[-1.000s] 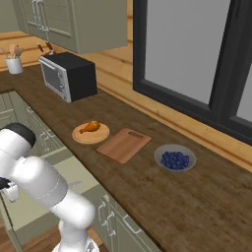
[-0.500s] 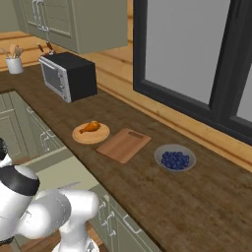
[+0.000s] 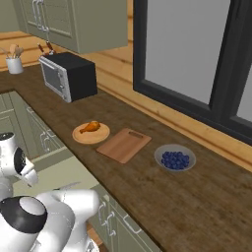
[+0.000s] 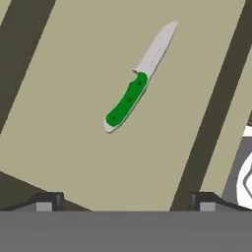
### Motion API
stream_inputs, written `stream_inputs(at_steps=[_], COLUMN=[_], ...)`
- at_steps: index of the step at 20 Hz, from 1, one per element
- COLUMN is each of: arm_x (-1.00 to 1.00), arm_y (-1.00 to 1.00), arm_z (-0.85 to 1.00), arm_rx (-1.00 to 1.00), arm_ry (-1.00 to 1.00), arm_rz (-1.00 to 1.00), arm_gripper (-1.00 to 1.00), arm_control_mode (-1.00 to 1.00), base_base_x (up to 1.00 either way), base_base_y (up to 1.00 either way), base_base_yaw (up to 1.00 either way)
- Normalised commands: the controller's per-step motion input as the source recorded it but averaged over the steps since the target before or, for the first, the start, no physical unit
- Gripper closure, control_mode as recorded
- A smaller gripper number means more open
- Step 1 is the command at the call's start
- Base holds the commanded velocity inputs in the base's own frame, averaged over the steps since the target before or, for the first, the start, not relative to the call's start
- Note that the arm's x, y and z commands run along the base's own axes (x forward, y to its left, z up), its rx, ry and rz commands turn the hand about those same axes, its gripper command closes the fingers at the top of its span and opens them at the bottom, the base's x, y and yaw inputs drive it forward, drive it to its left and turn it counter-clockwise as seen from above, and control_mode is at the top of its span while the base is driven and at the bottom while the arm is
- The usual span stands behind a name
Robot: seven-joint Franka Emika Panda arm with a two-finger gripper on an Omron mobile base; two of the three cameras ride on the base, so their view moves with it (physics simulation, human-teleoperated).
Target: Pick up the knife from the drawer and place it on the cutting board. Then place the meat from the plate to the cutting board.
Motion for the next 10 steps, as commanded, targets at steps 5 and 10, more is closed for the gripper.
stream_inputs(at_steps=[5, 10], arm_x=[0.58, 0.18], arm_y=[0.07, 0.16], arm_z=[-0.33, -0.28], arm_rx=[-0.13, -0.13], arm_ry=[0.1, 0.11], arm_rz=[0.25, 0.15], arm_gripper=[-1.0, -1.0], arm_control_mode=[-1.0, -1.0], base_base_x=[0.0, 0.0], base_base_y=[0.0, 0.0], base_base_yaw=[0.0, 0.0])
